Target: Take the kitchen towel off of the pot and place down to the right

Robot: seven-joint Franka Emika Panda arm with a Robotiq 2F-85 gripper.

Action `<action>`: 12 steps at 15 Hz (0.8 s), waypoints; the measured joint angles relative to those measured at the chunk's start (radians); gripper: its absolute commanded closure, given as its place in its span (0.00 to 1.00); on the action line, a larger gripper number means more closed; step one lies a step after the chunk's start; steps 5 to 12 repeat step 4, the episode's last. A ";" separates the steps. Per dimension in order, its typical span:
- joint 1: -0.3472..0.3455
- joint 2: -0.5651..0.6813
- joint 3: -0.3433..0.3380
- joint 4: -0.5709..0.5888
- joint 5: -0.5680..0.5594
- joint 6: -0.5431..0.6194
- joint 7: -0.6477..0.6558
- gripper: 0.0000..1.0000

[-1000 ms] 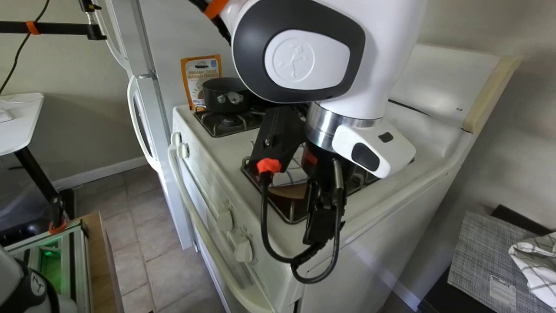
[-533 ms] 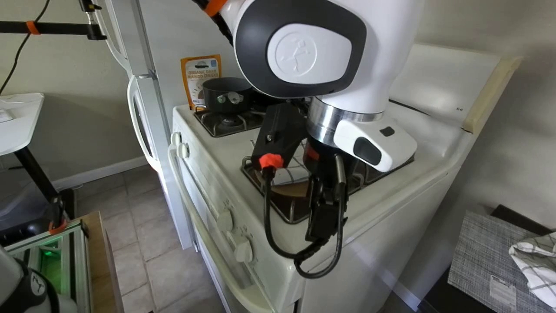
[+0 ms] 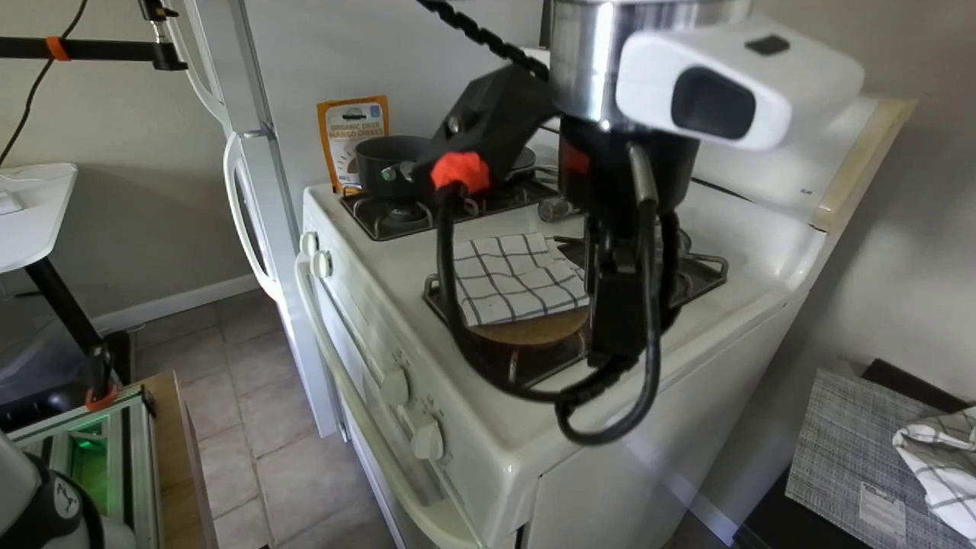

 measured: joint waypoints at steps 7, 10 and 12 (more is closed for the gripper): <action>0.046 -0.085 0.065 0.008 0.004 0.022 -0.031 0.00; 0.046 -0.085 0.065 0.008 0.004 0.022 -0.031 0.00; 0.046 -0.085 0.065 0.008 0.004 0.022 -0.031 0.00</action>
